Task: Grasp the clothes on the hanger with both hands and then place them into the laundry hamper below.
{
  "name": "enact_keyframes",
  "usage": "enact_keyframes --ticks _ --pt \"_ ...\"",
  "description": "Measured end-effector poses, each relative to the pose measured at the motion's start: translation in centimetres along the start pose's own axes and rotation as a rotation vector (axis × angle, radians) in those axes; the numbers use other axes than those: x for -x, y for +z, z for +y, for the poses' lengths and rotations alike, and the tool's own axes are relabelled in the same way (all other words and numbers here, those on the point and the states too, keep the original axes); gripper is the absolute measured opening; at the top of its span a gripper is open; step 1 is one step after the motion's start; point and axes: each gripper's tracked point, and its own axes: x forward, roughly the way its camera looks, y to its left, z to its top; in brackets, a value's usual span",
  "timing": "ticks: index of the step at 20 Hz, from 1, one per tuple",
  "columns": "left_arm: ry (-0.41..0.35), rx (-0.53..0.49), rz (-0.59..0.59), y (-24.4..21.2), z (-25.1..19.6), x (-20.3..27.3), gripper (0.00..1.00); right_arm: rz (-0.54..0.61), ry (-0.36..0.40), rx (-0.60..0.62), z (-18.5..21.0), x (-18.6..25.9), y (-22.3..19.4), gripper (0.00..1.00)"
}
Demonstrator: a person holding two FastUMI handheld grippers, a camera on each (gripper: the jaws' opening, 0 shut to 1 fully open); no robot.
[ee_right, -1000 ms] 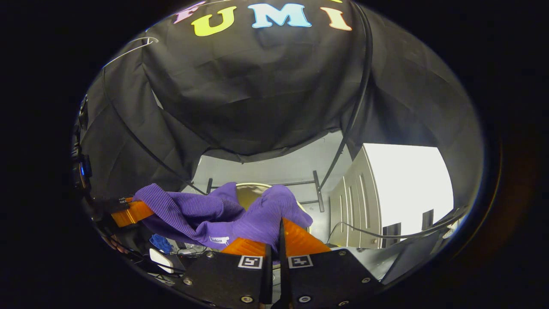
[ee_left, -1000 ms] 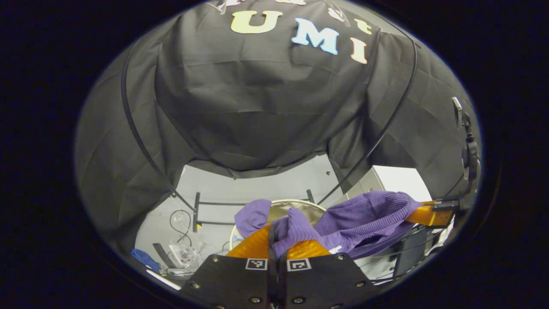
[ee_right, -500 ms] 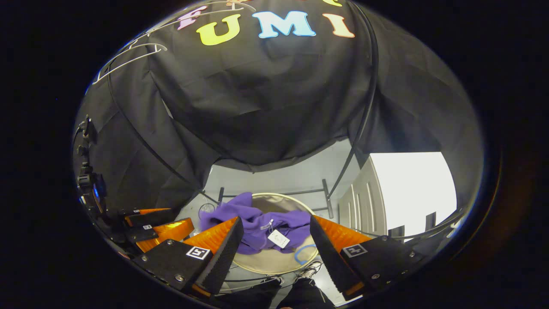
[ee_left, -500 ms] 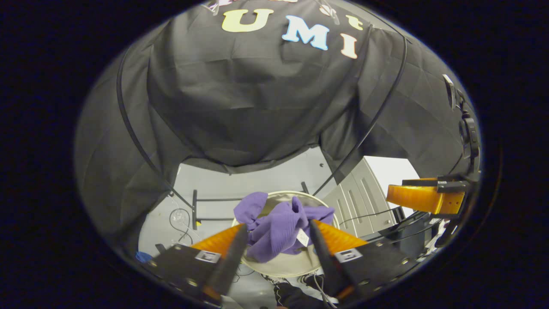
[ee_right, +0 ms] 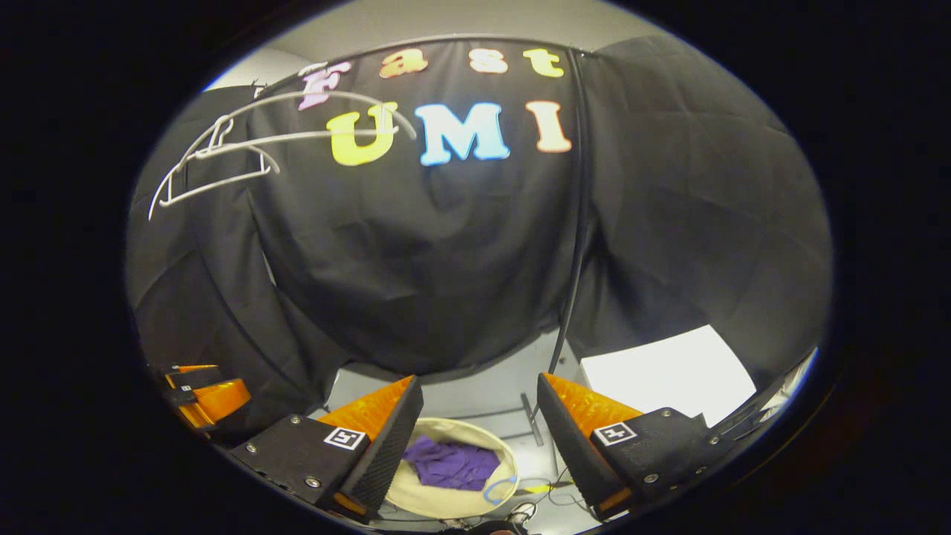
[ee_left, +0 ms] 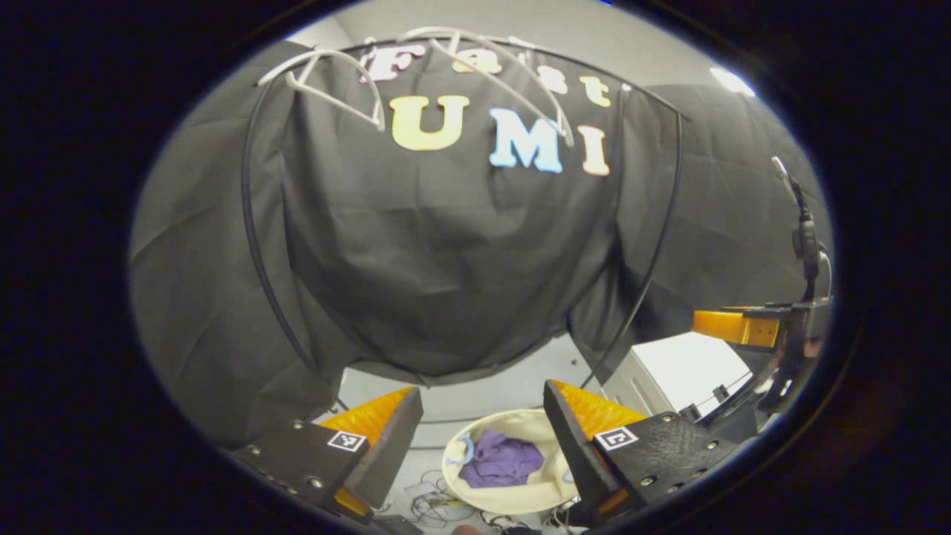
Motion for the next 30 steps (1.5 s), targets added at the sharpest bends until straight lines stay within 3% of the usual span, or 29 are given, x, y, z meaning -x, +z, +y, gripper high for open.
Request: enact_keyframes --ticks 1,2,3,9,10,14,16,19,21,22,24,26,30 --pt "0.008 0.002 -0.043 2.1 0.7 1.4 1.0 -0.048 -0.005 -0.001 0.0 0.6 1.9 0.95" --pt "0.017 -0.001 -0.088 4.3 1.4 2.5 0.9 -0.096 -0.008 -0.002 0.1 1.2 3.7 0.95" --pt "0.03 -0.007 -0.129 6.0 2.0 3.3 0.9 -0.142 -0.012 -0.003 0.1 1.8 5.2 0.95" --pt "0.117 0.01 -0.357 16.8 6.2 8.6 0.96 -0.373 -0.058 0.039 -0.6 6.6 13.2 0.92" --pt "0.114 0.022 -0.384 18.3 6.6 9.6 0.96 -0.395 -0.068 0.039 -0.8 7.4 14.2 0.95" --pt "0.085 0.011 -0.519 23.2 6.1 13.1 1.0 -0.502 -0.09 0.063 -1.4 10.0 18.5 0.92" --pt "0.102 0.005 -0.541 24.1 5.8 13.1 1.0 -0.559 -0.109 0.066 -2.4 10.8 20.5 0.95" --pt "0.105 0.054 -0.542 24.0 4.6 13.2 0.97 -0.608 -0.129 0.072 -3.7 11.4 22.0 0.92" --pt "0.093 0.076 -0.546 24.1 3.1 12.5 0.95 -0.613 -0.11 0.088 -4.5 11.2 21.9 0.95" --pt "0.103 0.084 -0.547 24.2 2.8 12.4 0.97 -0.61 -0.102 0.096 -5.3 10.9 21.9 0.92" --pt "0.143 0.114 -0.554 24.3 2.3 12.7 0.99 -0.59 -0.077 0.103 -6.9 10.2 21.7 0.95" --pt "0.188 0.157 -0.587 24.7 1.4 13.6 0.9 -0.591 -0.043 0.113 -8.4 9.6 21.9 0.95" --pt "0.249 0.215 -0.599 24.8 -1.5 14.9 0.95 -0.62 -0.031 0.197 -12.5 8.0 23.4 0.95"
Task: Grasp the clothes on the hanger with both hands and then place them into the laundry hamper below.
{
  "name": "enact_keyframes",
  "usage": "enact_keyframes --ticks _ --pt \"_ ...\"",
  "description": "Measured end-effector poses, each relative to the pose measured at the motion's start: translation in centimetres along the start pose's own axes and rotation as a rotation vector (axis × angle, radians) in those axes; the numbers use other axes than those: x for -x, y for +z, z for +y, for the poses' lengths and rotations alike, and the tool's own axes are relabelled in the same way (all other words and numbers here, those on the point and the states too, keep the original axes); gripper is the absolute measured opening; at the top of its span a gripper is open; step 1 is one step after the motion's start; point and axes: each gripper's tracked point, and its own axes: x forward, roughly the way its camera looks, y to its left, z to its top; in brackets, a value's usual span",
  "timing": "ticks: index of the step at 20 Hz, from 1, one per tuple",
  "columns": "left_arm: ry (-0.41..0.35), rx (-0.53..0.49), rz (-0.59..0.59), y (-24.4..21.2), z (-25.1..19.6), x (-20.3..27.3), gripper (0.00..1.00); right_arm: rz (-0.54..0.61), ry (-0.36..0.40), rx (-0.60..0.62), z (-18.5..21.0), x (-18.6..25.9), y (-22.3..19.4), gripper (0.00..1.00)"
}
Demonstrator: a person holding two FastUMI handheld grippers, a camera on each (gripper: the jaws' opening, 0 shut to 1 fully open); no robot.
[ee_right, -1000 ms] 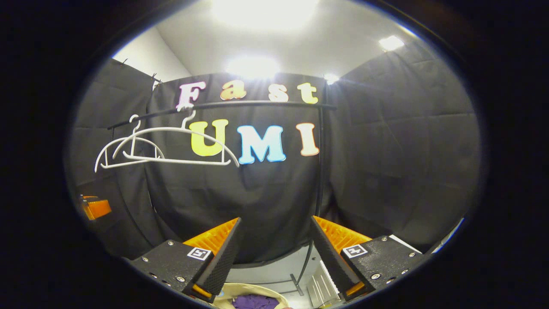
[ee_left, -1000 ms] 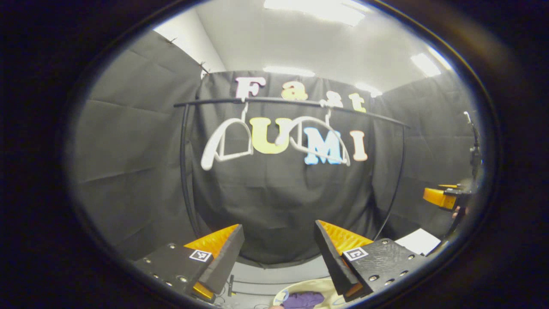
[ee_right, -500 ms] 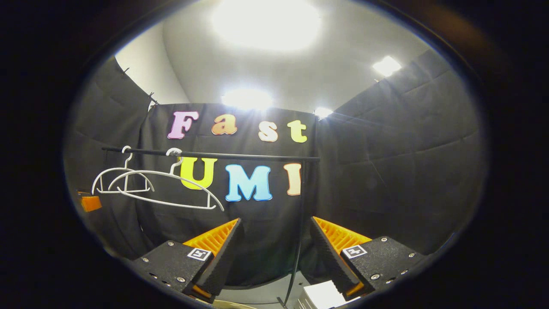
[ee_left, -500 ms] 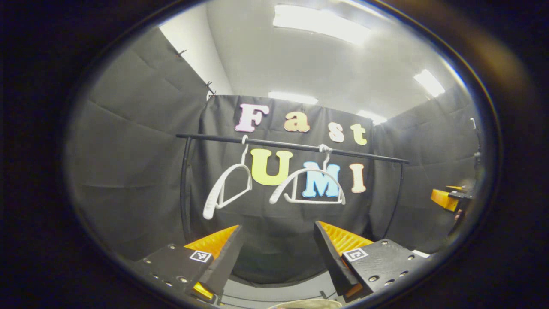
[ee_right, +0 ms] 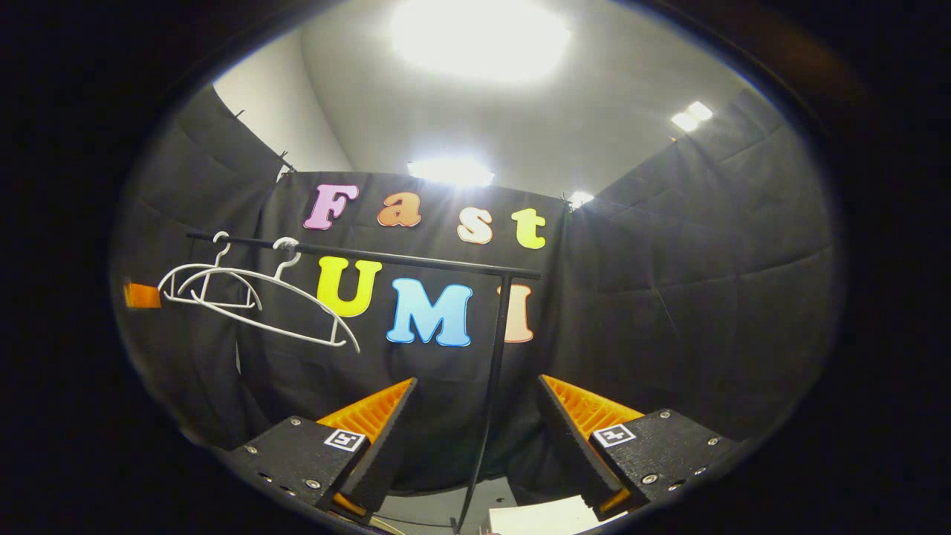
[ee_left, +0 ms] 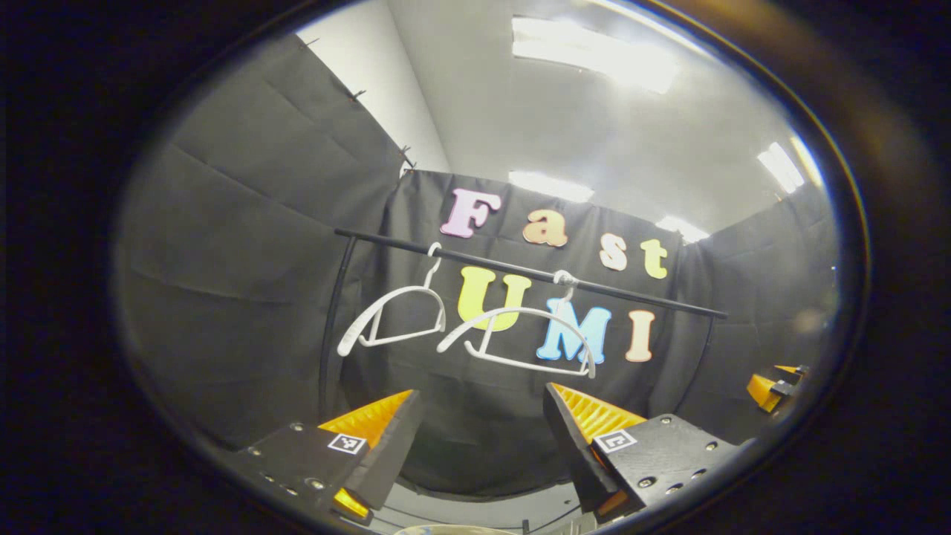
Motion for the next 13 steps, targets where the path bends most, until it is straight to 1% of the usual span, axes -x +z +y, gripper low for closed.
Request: enact_keyframes --ticks 4,5,7,8,10,13 --pt "0.055 -0.004 0.035 -1.8 -1.9 1.2 0.95 0.017 0.084 -0.058 -1.7 -1.3 -2.0 0.95" --pt "0.086 -0.011 0.036 -2.1 -1.9 1.7 0.99 0.04 0.102 -0.074 -2.0 -1.5 -3.1 0.95" --pt "0.147 -0.012 0.027 -2.8 -1.8 2.9 0.95 0.072 0.133 -0.094 -2.7 -1.4 -4.5 0.95" --pt "0.166 -0.01 0.024 -2.8 -2.1 3.3 0.95 0.088 0.147 -0.097 -3.0 -1.3 -5.3 0.95" --pt "0.176 -0.02 0.01 -2.6 -2.7 4.3 0.95 0.096 0.162 -0.094 -3.8 -1.0 -5.7 0.95" --pt "0.183 -0.045 0.0 -1.8 -3.0 5.3 0.95 0.1 0.139 -0.093 -5.1 -0.9 -6.2 0.95"
